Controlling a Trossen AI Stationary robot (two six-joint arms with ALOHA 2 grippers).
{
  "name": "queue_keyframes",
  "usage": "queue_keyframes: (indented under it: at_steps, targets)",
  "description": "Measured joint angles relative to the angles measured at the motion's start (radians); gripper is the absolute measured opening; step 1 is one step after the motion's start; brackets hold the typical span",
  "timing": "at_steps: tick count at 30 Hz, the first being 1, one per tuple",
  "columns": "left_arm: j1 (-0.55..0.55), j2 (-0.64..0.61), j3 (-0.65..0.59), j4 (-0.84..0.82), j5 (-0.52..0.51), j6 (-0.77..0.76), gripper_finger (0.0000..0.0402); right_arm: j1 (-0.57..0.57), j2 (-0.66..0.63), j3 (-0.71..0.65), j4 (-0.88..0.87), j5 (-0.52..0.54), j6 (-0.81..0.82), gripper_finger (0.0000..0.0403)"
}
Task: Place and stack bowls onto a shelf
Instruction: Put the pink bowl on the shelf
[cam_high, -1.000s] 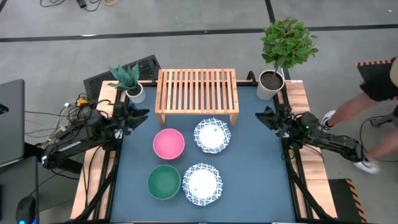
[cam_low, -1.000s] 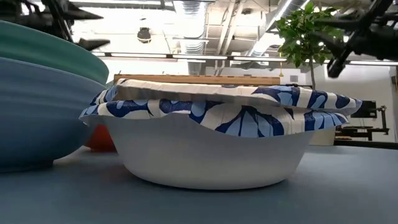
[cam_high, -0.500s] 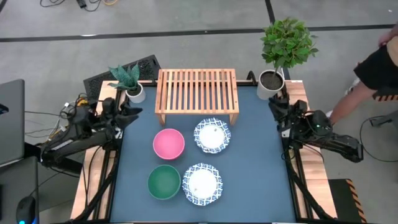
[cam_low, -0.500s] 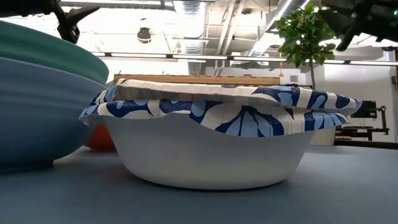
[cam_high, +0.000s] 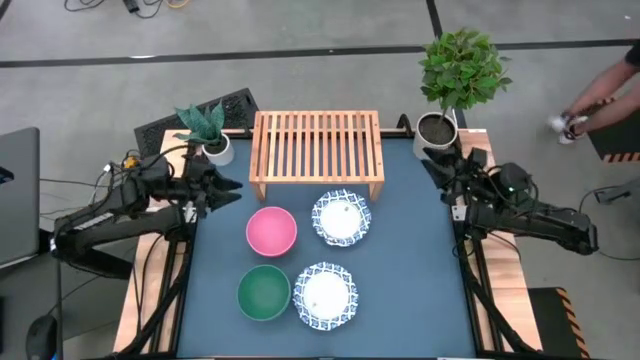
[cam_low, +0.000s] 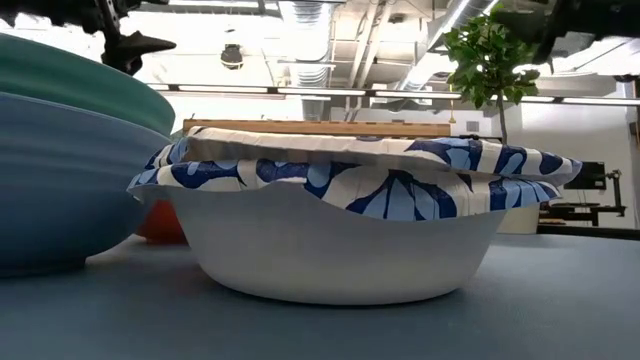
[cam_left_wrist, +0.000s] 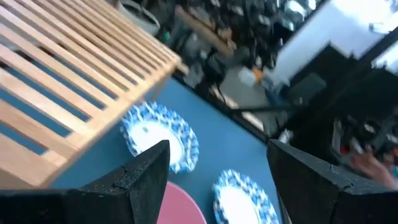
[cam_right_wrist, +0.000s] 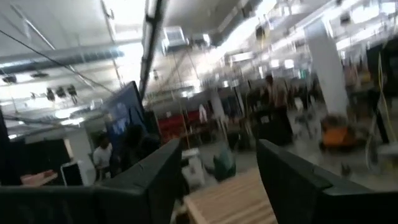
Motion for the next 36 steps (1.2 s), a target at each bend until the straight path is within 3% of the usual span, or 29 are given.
queue_keyframes:
  at_steps: [8, 17, 27, 36]
  targets:
    - [0.0, 0.104, 0.182, -0.308, 0.046, 0.083, 0.0253, 0.039, 0.202, 0.119, -0.204, 0.0, -0.001, 0.0226]
    - [0.0, 0.109, 0.197, -0.486, 0.028, 0.074, 0.0253, 0.11, 0.392, 0.15, -0.341, 0.009, 0.076, 0.0226]
    - [-0.016, 0.109, 0.197, -0.502, 0.009, 0.022, 0.0253, 0.204, 0.483, 0.149, -0.413, 0.008, 0.223, 0.0226]
    - [-0.161, 0.135, 0.197, -0.396, -0.057, -0.047, 0.0253, 0.288, 0.499, 0.149, -0.416, 0.008, 0.267, 0.0226]
